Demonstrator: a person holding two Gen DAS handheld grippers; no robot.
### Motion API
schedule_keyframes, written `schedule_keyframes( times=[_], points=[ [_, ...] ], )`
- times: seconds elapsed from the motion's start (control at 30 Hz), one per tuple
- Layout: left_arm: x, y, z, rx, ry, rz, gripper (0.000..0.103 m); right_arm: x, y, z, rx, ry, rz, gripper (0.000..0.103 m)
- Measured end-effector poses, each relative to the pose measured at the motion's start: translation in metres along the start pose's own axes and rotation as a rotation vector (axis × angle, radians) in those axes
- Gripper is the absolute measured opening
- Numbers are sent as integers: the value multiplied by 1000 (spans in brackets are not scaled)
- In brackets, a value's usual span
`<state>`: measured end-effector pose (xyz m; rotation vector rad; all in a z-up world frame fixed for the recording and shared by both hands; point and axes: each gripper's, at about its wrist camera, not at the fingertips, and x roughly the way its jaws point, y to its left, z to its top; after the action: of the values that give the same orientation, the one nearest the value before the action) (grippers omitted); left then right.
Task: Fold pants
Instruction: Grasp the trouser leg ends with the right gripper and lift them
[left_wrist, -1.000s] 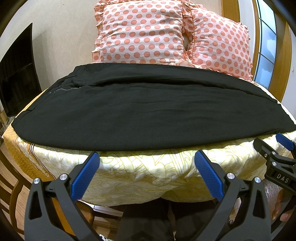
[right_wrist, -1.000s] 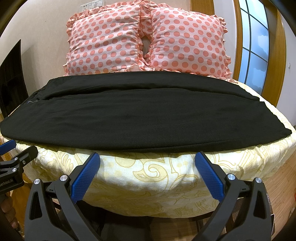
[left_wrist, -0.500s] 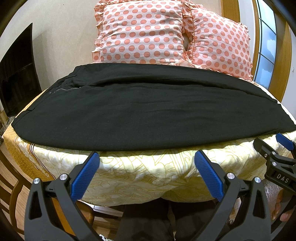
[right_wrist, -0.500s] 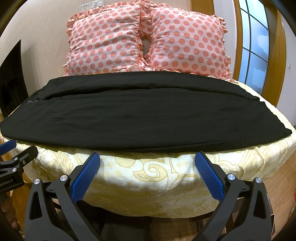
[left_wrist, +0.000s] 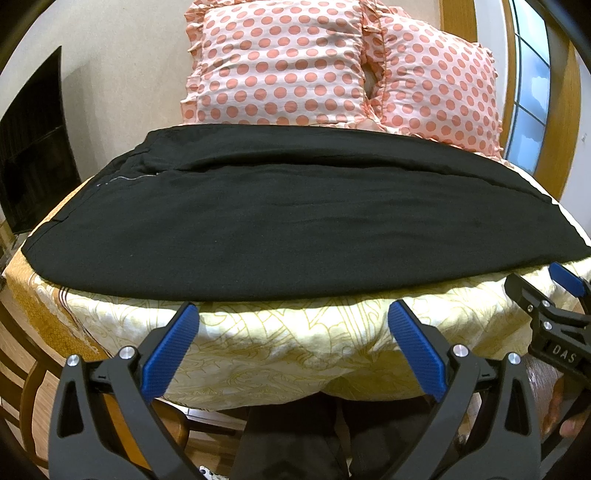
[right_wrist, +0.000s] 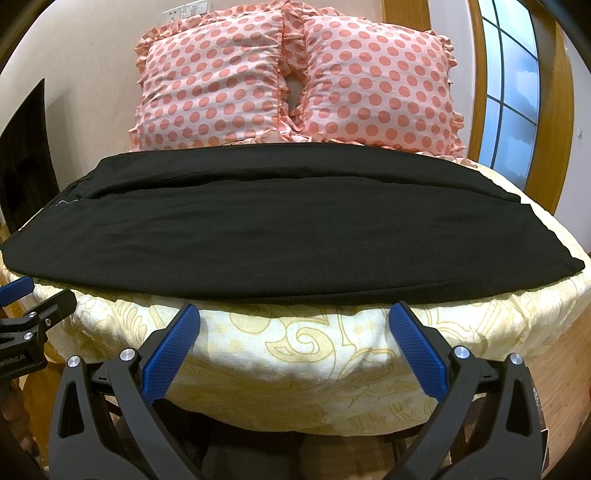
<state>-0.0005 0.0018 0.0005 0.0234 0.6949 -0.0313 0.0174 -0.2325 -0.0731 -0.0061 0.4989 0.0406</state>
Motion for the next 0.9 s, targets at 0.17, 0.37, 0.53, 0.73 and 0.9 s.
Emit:
schedule_keyframes(
  times=[0.17, 0.37, 0.53, 0.73, 0.9],
  points=[
    [-20, 19, 2, 6, -23, -43, 101, -21, -8, 15, -14, -42, 24, 102],
    [-42, 45, 38, -30, -132, -14, 101, -32, -60, 62, 70, -116, -44, 102],
    [-25, 58, 83, -34, -186, 123, 101, -1, -111, 125, 142, -96, -158, 102],
    [15, 72, 136, -91, -168, 167, 101, 81, -186, 201, 232, 1, -311, 102],
    [53, 79, 172, -87, -137, 229, 101, 159, -238, 247, 322, 94, -432, 97]
  ],
)
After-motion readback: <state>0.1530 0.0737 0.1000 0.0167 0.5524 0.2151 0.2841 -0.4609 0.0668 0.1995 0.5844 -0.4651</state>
